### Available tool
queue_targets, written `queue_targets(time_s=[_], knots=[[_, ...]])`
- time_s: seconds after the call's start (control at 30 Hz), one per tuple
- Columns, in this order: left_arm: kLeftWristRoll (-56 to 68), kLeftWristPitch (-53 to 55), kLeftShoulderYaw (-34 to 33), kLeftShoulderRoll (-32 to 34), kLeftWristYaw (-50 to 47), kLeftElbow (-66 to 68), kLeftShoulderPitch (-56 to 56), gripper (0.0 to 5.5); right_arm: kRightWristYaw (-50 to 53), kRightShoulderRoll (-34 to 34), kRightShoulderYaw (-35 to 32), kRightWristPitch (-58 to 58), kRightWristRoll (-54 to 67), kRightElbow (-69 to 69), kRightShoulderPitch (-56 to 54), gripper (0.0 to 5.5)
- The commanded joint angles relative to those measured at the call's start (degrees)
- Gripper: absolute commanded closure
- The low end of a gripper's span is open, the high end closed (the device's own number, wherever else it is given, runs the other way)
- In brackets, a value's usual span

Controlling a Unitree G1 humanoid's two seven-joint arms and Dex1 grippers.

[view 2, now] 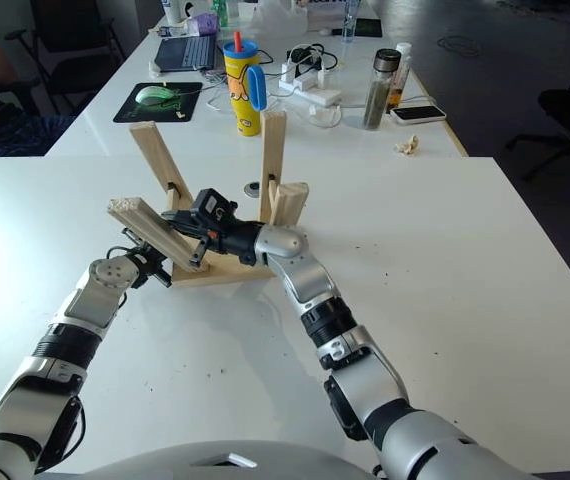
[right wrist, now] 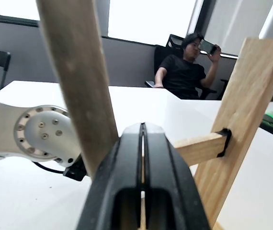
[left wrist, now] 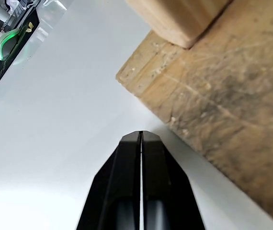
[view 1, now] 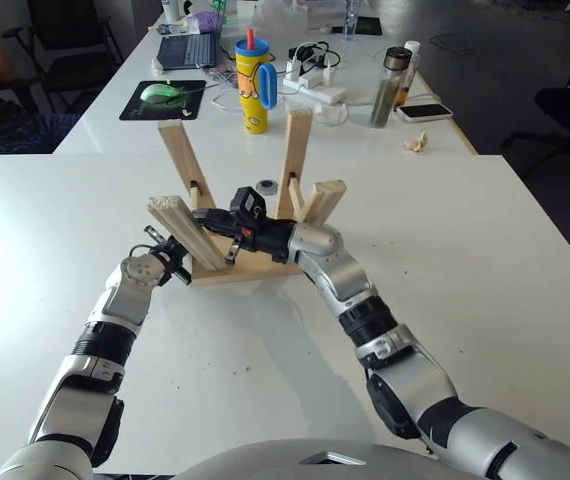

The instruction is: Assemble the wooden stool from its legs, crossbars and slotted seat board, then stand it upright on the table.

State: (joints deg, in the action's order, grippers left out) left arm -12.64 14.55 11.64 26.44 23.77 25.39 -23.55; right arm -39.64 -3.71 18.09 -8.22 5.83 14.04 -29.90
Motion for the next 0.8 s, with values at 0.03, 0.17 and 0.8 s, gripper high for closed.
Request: queue_targets(time_s=[0.03, 0.17, 0.8], knots=[[0.69, 2.76, 0.9, -2.56, 0.53, -3.97, 4.65, 5.49, 1.37, 8.55, 0.61, -17.08, 2.88, -24.99, 16.38, 5.5], [0.44, 6.3, -2.43, -2.41, -3.46, -11.74, 10.28, 5.49, -0.65, 16.34, -2.46, -28.22, 8.17, -37.39, 24.43, 5.5], [4.67, 11.38, -5.34, -7.37, -5.52, -32.53, 26.47, 5.49, 20.61, 18.78, -10.27, -14.78, -5.33, -15.39, 25.54, 5.5]])
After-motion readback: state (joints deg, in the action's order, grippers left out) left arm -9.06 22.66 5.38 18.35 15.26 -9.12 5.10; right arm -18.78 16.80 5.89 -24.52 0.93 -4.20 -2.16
